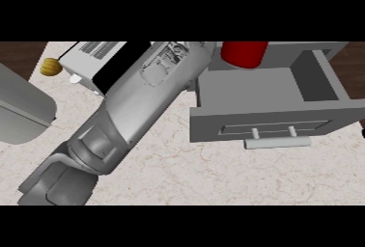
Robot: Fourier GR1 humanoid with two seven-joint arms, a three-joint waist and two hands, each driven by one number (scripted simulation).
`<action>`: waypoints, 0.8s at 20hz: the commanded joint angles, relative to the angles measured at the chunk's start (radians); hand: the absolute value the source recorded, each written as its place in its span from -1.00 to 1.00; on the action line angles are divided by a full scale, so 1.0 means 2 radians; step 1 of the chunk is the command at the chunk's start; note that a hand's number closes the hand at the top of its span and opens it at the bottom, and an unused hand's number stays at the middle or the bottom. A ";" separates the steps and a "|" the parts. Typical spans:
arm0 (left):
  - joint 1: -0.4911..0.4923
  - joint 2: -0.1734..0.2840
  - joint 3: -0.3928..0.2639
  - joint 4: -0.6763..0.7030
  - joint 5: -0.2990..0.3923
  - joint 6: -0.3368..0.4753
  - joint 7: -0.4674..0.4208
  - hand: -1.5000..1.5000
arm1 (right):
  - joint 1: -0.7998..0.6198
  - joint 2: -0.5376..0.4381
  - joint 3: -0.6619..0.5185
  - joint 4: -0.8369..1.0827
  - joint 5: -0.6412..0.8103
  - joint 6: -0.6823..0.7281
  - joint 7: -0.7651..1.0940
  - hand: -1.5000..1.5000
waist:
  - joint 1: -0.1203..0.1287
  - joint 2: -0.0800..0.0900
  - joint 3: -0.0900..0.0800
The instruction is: Pick up the can, place it into the drawer and close the drawer
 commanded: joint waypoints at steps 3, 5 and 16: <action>-0.027 0.000 -0.016 0.066 0.032 -0.003 -0.033 1.00 | -0.012 -0.006 -0.009 0.029 0.004 0.003 -0.018 -1.00 | -0.001 0.001 0.000; -0.029 0.000 -0.038 0.072 0.057 0.001 -0.029 1.00 | -0.029 0.003 0.008 0.016 0.014 -0.013 0.008 -1.00 | -0.006 0.002 0.000; -0.040 0.000 -0.096 0.126 0.092 0.042 -0.069 1.00 | -0.055 -0.007 0.007 0.023 0.004 -0.011 0.016 -1.00 | -0.026 0.007 0.001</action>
